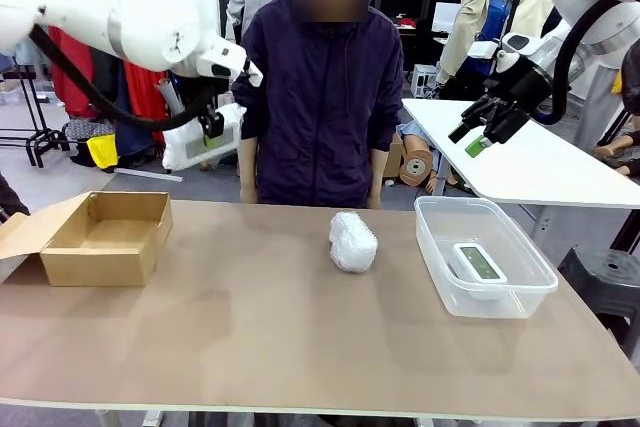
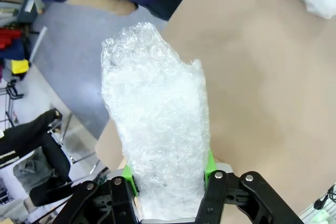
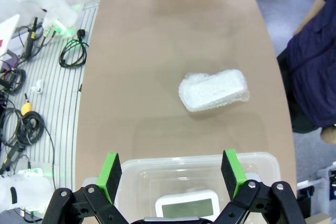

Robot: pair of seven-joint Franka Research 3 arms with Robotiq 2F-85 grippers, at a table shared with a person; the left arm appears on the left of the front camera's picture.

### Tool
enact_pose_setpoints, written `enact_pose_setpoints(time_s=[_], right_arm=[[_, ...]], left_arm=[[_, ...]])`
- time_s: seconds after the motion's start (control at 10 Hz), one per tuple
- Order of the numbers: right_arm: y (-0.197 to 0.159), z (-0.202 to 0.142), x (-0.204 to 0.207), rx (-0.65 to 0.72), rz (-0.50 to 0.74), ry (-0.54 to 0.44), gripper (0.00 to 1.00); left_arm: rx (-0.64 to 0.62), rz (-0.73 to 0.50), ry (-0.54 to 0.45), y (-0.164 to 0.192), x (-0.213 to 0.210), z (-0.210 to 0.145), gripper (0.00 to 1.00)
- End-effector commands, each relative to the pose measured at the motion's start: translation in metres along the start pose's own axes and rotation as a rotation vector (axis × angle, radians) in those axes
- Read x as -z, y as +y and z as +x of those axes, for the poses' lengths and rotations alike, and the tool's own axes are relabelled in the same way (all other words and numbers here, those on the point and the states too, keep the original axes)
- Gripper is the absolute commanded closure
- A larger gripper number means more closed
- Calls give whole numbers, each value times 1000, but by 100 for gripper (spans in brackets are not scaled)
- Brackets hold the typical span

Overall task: Separate and place wrapped and unwrapped clocks.
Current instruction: Pick up the Digital clock indicated by the person.

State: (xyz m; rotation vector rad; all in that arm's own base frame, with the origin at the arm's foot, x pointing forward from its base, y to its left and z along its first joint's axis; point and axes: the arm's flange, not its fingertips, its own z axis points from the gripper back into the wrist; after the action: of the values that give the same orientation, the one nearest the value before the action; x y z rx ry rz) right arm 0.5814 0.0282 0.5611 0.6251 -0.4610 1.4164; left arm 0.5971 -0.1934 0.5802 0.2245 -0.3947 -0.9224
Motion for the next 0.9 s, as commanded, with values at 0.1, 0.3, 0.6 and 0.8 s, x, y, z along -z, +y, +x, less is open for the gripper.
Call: enact_pose_setpoints(time_s=[0.1,0.3,0.6,0.8], right_arm=[[3,1,0,-5,1,18,0],[3,1,0,-5,1,18,0],[3,1,0,-5,1,18,0],[3,1,0,-5,1,18,0]], left_arm=[[15,-99,-36,10,-30,-2,100],[50,-92,-43,11,-60,2,100],[68,-105,-63,5,-82,12,100],[48,-81,-54,6,-76,10,100]])
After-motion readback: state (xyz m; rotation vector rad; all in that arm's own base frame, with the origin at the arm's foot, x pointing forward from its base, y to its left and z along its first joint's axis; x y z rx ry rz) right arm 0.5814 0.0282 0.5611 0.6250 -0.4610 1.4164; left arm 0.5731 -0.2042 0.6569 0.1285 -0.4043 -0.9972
